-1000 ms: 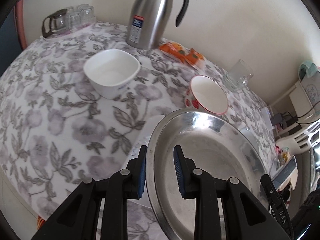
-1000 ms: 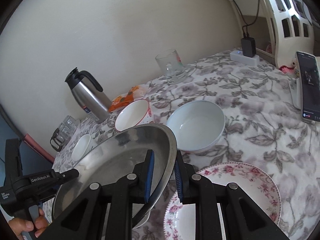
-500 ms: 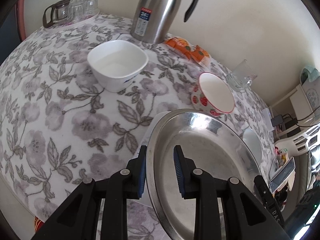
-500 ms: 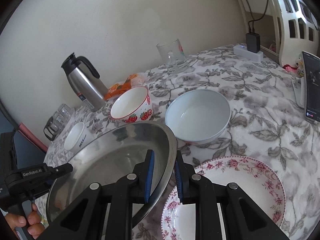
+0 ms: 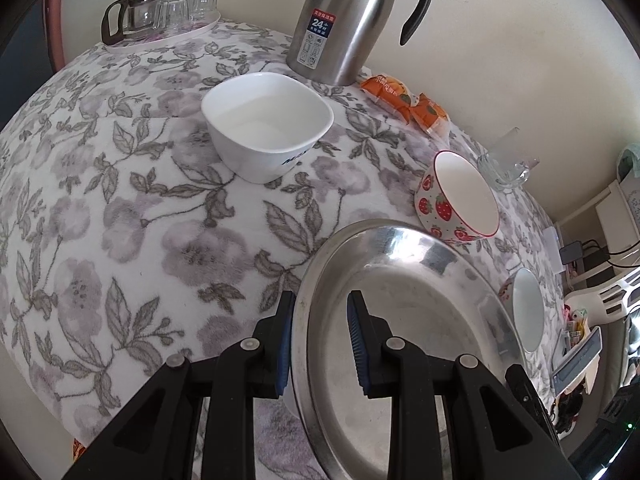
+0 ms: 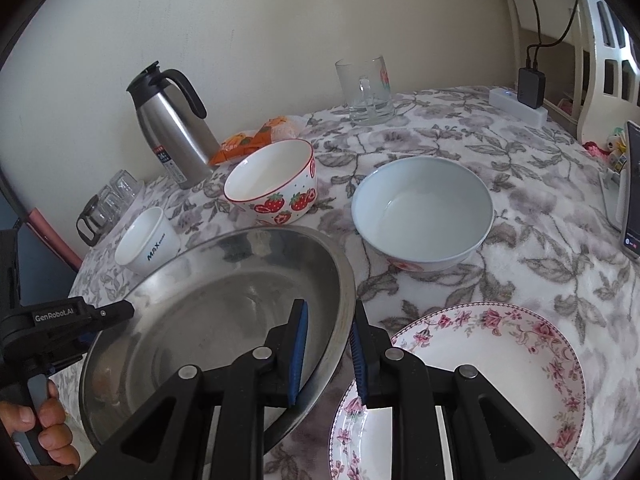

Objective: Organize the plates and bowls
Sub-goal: 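Lift the basin with both grippers and carry it toward the table center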

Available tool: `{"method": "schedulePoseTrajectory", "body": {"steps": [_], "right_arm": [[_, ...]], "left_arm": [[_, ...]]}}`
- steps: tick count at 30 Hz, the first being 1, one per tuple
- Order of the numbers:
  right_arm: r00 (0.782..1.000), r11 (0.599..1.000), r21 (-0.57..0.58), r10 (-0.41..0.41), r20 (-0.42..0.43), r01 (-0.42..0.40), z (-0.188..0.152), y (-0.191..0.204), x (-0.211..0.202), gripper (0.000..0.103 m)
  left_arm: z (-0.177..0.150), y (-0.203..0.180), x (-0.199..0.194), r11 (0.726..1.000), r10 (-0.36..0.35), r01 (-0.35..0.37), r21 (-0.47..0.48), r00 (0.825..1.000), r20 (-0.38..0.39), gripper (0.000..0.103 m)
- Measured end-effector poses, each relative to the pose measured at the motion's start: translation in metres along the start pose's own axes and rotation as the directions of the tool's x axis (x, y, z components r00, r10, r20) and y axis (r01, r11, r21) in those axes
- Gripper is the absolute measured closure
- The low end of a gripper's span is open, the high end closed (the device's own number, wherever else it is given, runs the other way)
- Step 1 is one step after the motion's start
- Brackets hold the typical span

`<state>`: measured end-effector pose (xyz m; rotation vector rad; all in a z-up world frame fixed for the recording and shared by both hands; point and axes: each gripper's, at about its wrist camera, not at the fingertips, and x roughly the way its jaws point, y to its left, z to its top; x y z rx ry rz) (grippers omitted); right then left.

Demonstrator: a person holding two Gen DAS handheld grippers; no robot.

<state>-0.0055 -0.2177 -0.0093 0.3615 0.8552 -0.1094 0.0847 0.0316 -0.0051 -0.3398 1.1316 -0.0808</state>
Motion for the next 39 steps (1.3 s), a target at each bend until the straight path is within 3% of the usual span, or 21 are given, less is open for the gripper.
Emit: {"method": "schedulePoseTrajectory", "body": {"steps": [10, 39], "right_arm": [[0.998, 0.999, -0.036, -0.033, -0.060, 0.031, -0.008, 0.002, 0.018, 0.081], [0.994, 0.997, -0.065, -0.054, -0.094, 0.048, -0.010, 0.004, 0.026, 0.081]], "left_arm": [[-0.001, 0.012, 0.022, 0.999, 0.042, -0.043, -0.015, 0.998, -0.047, 0.076], [-0.003, 0.019, 0.033, 0.996, 0.081, -0.085, -0.031, 0.992, -0.099, 0.076]]}}
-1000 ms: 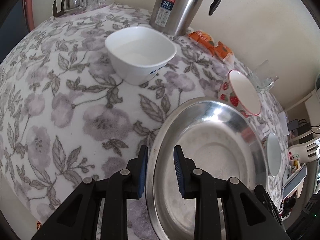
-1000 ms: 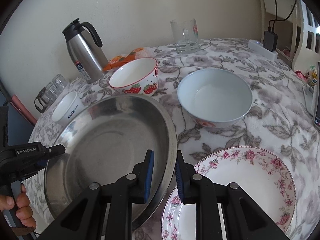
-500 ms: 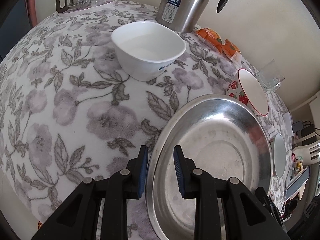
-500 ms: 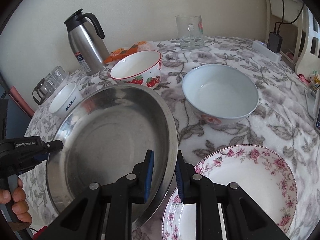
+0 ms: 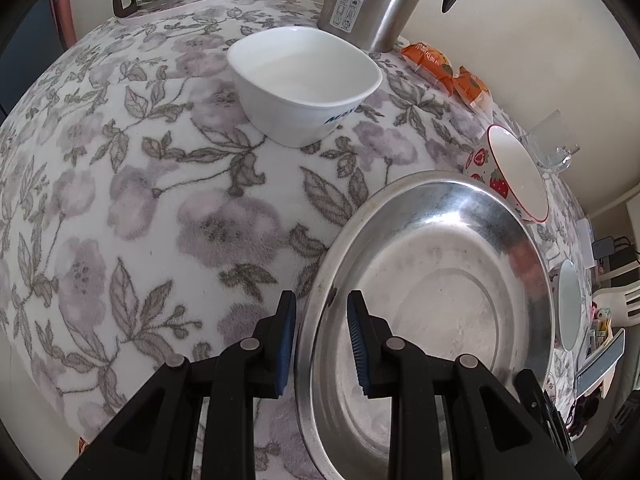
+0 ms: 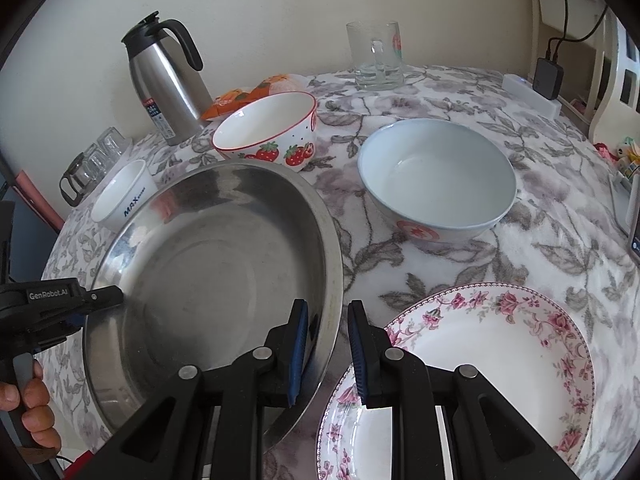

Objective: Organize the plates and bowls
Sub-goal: 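Lift the basin with both grippers and carry it toward the table center, then lower the basin onto the cloth and open both grippers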

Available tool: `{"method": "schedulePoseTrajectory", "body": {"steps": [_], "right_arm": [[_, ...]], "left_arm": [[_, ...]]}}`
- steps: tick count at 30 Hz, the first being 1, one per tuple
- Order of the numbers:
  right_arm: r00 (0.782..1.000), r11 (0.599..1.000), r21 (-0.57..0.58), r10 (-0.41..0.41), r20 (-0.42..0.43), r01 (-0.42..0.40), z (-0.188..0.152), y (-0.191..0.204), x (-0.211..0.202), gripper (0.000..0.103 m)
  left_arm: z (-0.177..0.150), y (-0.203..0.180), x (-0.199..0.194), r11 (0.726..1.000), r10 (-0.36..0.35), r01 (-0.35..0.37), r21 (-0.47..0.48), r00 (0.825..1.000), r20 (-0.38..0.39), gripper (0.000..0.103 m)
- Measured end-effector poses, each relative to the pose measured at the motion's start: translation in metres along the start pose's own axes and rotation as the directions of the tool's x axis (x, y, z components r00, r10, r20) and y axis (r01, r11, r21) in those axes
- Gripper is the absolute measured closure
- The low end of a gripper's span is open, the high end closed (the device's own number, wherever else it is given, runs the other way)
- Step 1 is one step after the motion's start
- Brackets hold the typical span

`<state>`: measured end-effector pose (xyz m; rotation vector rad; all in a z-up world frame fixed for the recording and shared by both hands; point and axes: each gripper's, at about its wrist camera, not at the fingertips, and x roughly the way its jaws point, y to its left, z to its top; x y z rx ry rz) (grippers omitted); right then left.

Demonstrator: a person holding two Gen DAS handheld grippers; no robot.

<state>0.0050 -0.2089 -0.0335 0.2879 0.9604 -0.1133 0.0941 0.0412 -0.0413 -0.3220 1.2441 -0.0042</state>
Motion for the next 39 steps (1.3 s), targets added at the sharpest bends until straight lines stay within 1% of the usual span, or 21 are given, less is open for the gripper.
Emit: {"method": "schedulePoseTrajectory", "body": {"steps": [4, 5, 9, 11, 13, 17, 19, 22, 24, 25, 28, 29, 30, 31, 32, 33, 34, 36, 38, 39], "right_arm": [[1.000, 1.000, 0.005, -0.004, -0.002, 0.004, 0.000, 0.000, -0.001, 0.081], [1.000, 1.000, 0.009, -0.004, -0.005, 0.004, 0.001, -0.001, -0.001, 0.079], [1.000, 0.999, 0.034, -0.014, 0.001, 0.014, 0.002, -0.006, -0.003, 0.064], [1.000, 0.999, 0.052, -0.012, 0.009, 0.012, 0.002, -0.009, -0.006, 0.062], [1.000, 0.998, 0.064, -0.009, 0.018, 0.008, 0.003, -0.011, -0.008, 0.062], [1.000, 0.997, 0.078, 0.003, 0.030, -0.006, 0.005, -0.012, -0.012, 0.062], [0.999, 0.997, 0.074, 0.004, 0.042, -0.008, 0.007, -0.011, -0.016, 0.062], [0.998, 0.998, 0.067, 0.004, 0.066, -0.009, 0.009, -0.008, -0.022, 0.061], [0.997, 0.998, 0.068, 0.004, 0.082, -0.010, 0.010, -0.007, -0.026, 0.051], [0.996, 0.998, 0.070, 0.002, 0.088, -0.008, 0.010, -0.006, -0.027, 0.041], [0.996, 0.998, 0.061, -0.001, 0.089, -0.004, 0.011, -0.005, -0.027, 0.038], [0.996, 0.998, 0.058, -0.003, 0.087, -0.002, 0.011, -0.005, -0.027, 0.033], [0.996, 0.999, 0.053, -0.008, 0.084, 0.003, 0.011, -0.004, -0.025, 0.027], [0.996, 0.999, 0.049, -0.012, 0.083, 0.008, 0.011, -0.003, -0.025, 0.025], [0.996, 0.999, 0.046, -0.015, 0.083, 0.011, 0.011, -0.003, -0.025, 0.021], [0.996, 0.999, 0.042, -0.017, 0.085, 0.014, 0.011, -0.003, -0.025, 0.019], [0.996, 0.999, 0.040, -0.019, 0.086, 0.016, 0.011, -0.003, -0.024, 0.017], [0.996, 0.999, 0.038, -0.026, 0.085, 0.023, 0.011, -0.003, -0.023, 0.005], [0.996, 0.999, 0.034, -0.031, 0.087, 0.028, 0.011, -0.003, -0.023, 0.001], [0.996, 0.999, 0.032, -0.032, 0.088, 0.029, 0.010, -0.003, -0.023, 0.000]], "left_arm": [[0.001, 0.000, 0.000, 1.000, 0.001, -0.001, -0.010, 1.000, -0.007, 0.076], [0.001, 0.001, 0.000, 1.000, 0.002, -0.002, -0.013, 1.000, -0.009, 0.076], [0.002, 0.002, -0.001, 1.000, 0.016, -0.016, -0.016, 1.000, -0.012, 0.075], [0.002, 0.003, -0.002, 1.000, 0.025, -0.025, -0.018, 1.000, -0.013, 0.072], [0.002, 0.003, -0.004, 1.000, 0.024, -0.024, -0.019, 1.000, -0.009, 0.067], [0.003, 0.003, -0.011, 1.000, 0.022, -0.021, -0.016, 1.000, 0.010, 0.065], [0.004, 0.003, -0.015, 1.000, 0.024, -0.023, -0.016, 0.999, 0.021, 0.058], [0.006, 0.002, -0.024, 1.000, 0.028, -0.027, -0.011, 0.998, 0.050, 0.052], [0.007, 0.002, -0.030, 0.999, 0.034, -0.033, -0.008, 0.997, 0.068, 0.051], [0.007, 0.002, -0.032, 0.999, 0.040, -0.040, -0.006, 0.997, 0.073, 0.051], [0.007, 0.001, -0.036, 0.998, 0.064, -0.064, -0.004, 0.994, 0.086, 0.050], [0.008, 0.001, -0.036, 0.997, 0.073, -0.072, -0.004, 0.994, 0.087, 0.050], [0.008, 0.001, -0.036, 0.997, 0.081, -0.081, -0.005, 0.993, 0.086, 0.044], [0.007, 0.002, -0.035, 0.996, 0.091, -0.091, -0.005, 0.992, 0.084, 0.029], [0.007, 0.002, -0.034, 0.995, 0.102, -0.102, -0.006, 0.991, 0.083, 0.023], [0.007, 0.002, -0.034, 0.993, 0.114, -0.115, -0.004, 0.990, 0.085, 0.021], [0.007, 0.002, -0.034, 0.992, 0.127, -0.128, -0.001, 0.988, 0.088, 0.021], [0.006, 0.001, -0.034, 0.989, 0.146, -0.147, 0.005, 0.985, 0.097, 0.020], [0.005, -0.001, -0.034, 0.986, 0.166, -0.169, 0.016, 0.980, 0.105, 0.016], [0.005, -0.002, -0.035, 0.984, 0.172, -0.175, 0.022, 0.979, 0.110, 0.014]]}}
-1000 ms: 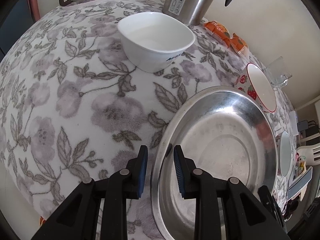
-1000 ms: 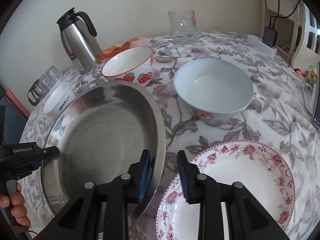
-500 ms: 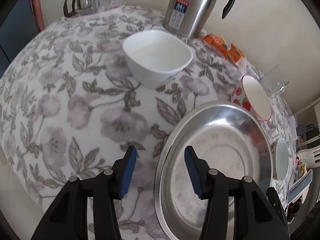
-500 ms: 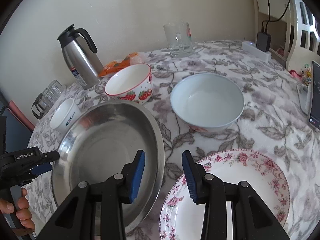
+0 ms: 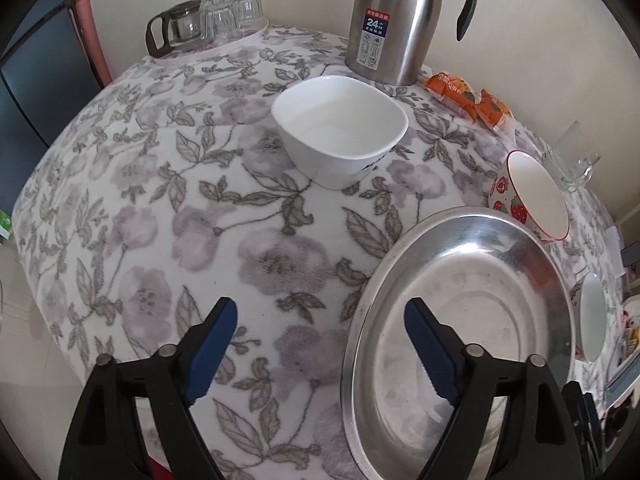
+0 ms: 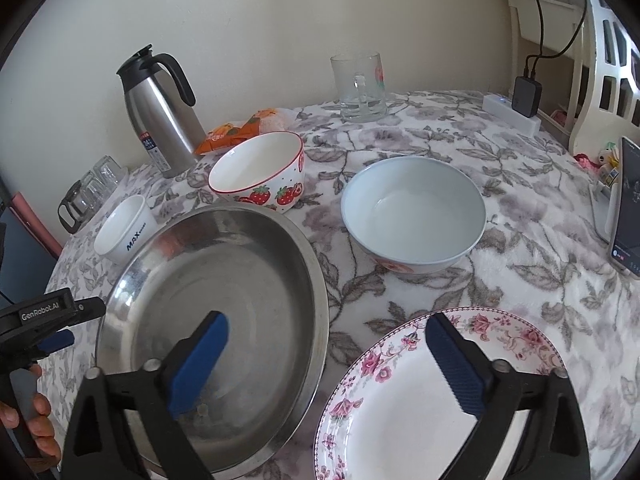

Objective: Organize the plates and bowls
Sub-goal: 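Lower the basin onto the cloth and open both grippers, then move both grippers to the rim of the pink floral plate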

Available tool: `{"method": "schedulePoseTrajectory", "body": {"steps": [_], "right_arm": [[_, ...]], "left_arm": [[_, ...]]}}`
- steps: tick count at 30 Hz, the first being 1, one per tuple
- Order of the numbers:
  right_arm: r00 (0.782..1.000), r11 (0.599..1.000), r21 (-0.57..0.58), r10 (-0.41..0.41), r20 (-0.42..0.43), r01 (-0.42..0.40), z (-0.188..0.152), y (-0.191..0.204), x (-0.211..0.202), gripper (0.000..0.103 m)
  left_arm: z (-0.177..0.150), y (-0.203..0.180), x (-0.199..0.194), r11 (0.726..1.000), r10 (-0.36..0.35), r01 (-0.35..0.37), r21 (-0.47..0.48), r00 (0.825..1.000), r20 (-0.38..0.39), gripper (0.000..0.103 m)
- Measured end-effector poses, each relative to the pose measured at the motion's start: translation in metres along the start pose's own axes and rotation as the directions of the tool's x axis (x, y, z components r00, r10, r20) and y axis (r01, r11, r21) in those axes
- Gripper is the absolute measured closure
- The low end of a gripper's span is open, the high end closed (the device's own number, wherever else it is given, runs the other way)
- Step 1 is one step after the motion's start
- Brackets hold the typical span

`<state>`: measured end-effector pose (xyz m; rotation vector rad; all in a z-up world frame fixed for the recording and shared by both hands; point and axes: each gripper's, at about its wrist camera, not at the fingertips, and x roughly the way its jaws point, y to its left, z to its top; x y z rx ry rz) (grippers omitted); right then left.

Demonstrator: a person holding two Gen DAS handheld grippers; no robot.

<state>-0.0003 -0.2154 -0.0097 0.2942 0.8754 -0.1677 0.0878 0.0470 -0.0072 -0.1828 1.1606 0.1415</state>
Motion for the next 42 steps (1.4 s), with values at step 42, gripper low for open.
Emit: {"method": "schedulePoseTrajectory", "body": {"steps": [42], "right_arm": [[0.983, 0.934, 0.334, -0.162, 0.081, 0.127, -0.013, -0.150, -0.055, 0.000]], "left_arm": [[-0.074, -0.141, -0.091, 0.867, -0.363, 0.281, 0.412, 0.922, 0.137, 0.004]]}}
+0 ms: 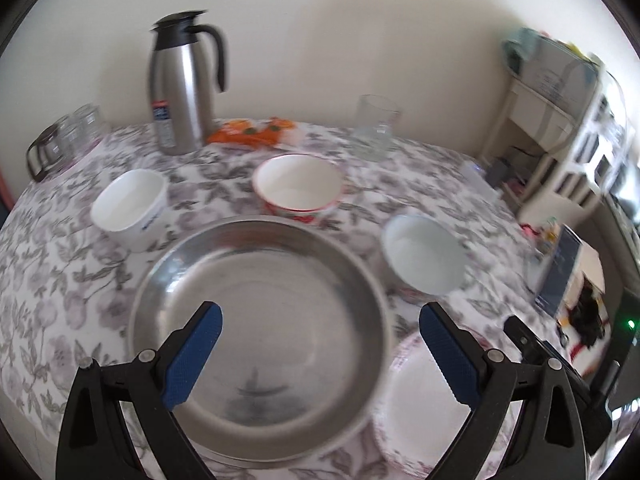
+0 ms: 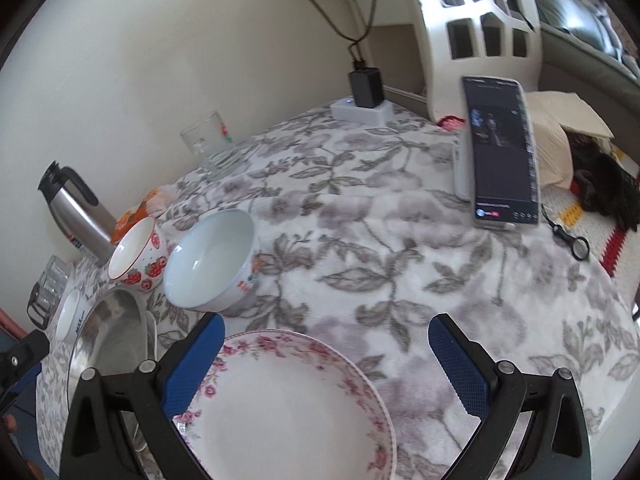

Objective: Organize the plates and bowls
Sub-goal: 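Move both grippers to the rim of the pink floral plate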

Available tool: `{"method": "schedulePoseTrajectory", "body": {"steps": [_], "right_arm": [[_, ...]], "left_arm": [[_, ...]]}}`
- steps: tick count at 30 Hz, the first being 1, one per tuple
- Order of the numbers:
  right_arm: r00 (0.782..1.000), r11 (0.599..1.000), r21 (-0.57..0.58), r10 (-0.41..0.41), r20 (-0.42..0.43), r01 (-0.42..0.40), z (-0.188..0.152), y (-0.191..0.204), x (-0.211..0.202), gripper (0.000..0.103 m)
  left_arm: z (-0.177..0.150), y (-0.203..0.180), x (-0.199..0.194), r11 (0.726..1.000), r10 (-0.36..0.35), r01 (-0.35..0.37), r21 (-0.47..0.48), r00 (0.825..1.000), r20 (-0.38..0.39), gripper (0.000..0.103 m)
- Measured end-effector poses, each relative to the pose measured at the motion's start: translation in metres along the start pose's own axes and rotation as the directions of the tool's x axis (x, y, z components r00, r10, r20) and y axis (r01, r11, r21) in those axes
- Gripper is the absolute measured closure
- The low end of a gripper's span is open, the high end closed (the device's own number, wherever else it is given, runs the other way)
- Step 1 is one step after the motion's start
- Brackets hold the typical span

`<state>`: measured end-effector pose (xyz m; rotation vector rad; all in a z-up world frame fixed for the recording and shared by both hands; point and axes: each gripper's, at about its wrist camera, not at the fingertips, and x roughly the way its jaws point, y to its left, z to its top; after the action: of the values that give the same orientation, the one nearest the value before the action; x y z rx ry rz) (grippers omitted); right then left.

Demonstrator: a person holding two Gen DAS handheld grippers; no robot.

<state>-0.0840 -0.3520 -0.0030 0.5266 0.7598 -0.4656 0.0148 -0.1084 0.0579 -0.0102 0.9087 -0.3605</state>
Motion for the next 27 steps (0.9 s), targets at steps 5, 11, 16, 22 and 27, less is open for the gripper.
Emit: {"method": "schedulePoseTrajectory", "body": {"steps": [5, 11, 16, 22, 27], "right_arm": [[1.000, 0.999, 0.039, -0.008, 0.008, 0.007, -0.001, -0.015, -0.006, 0.000], [0.999, 0.998, 0.058, 0.016, -0.030, -0.014, -0.005, -0.023, -0.004, 0.000], [0.994, 0.998, 0.055, 0.049, -0.095, -0.044, -0.011, -0.021, 0.006, 0.000], [0.980, 0.999, 0.040, 0.036, -0.198, -0.029, -0.020, -0.016, 0.023, 0.000], [0.975, 0.998, 0.058, 0.033, -0.221, -0.021, -0.025, -0.022, 0.029, 0.000]], "left_arm": [[-0.010, -0.026, -0.001, 0.996, -0.078, 0.079, 0.039, 0.996, -0.043, 0.004], [-0.030, -0.050, 0.011, 0.988, -0.134, 0.146, 0.057, 0.976, -0.169, 0.004], [-0.045, -0.065, 0.017, 0.982, -0.157, 0.178, 0.062, 0.955, -0.251, 0.004], [-0.060, -0.064, 0.032, 0.976, -0.212, 0.217, -0.031, 0.902, -0.376, 0.004], [-0.071, -0.059, 0.044, 0.977, -0.211, 0.192, -0.087, 0.877, -0.431, 0.004]]}}
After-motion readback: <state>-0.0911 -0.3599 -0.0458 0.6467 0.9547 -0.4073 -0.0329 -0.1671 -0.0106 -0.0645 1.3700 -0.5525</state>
